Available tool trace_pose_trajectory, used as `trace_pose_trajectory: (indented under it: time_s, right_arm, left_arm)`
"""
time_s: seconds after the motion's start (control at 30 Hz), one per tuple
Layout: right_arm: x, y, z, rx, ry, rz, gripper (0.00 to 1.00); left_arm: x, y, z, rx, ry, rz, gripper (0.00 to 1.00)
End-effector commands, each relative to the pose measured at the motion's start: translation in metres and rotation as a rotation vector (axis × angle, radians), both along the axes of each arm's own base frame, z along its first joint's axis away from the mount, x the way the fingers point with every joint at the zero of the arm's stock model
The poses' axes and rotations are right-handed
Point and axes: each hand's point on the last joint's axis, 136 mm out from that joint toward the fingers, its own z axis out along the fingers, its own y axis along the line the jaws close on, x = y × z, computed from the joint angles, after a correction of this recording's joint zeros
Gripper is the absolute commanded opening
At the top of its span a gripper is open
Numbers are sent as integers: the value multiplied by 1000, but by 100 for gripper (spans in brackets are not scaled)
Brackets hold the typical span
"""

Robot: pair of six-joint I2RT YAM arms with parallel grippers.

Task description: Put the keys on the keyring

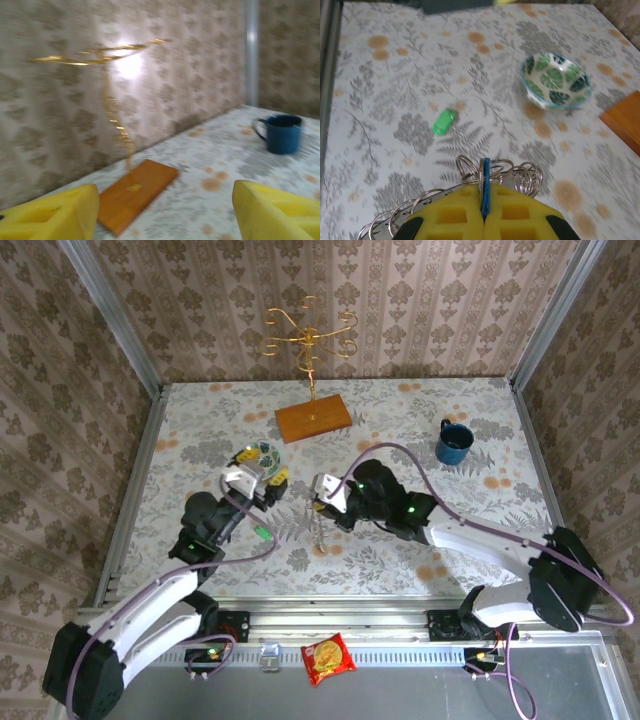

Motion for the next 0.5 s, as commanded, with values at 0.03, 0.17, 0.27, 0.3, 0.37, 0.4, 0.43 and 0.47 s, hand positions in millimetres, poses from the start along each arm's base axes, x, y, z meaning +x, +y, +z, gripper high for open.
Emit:
trace_pose_trajectory:
  time_s: [0.03, 0.17, 0.27, 0.3, 0.37, 0.4, 0.43, 0.47]
  right_arm:
    - [16, 38, 19, 152, 27, -17, 0]
    - [29, 28, -21, 12, 70, -94, 0]
    - [31, 5, -54, -119, 119, -120, 0]
    - [31, -2, -63, -163, 128, -127, 0]
    - [30, -21, -82, -266, 134, -140, 0]
    - [30, -30, -89, -311, 128, -145, 0]
    - [30, -39, -95, -357, 122, -149, 0]
    - [31, -48, -100, -395, 116, -155, 0]
  left_arm:
    - [12, 47, -5, -83, 75, 235, 68]
    - [14, 52, -12, -57, 127, 258, 68]
    - [17, 52, -19, -38, 155, 264, 68]
    - [18, 50, -21, -30, 162, 260, 67]
    - [20, 49, -25, -24, 175, 257, 67]
    - [21, 48, -25, -24, 176, 255, 68]
    - [22, 48, -27, -23, 181, 257, 67]
    - [23, 47, -29, -24, 184, 257, 67]
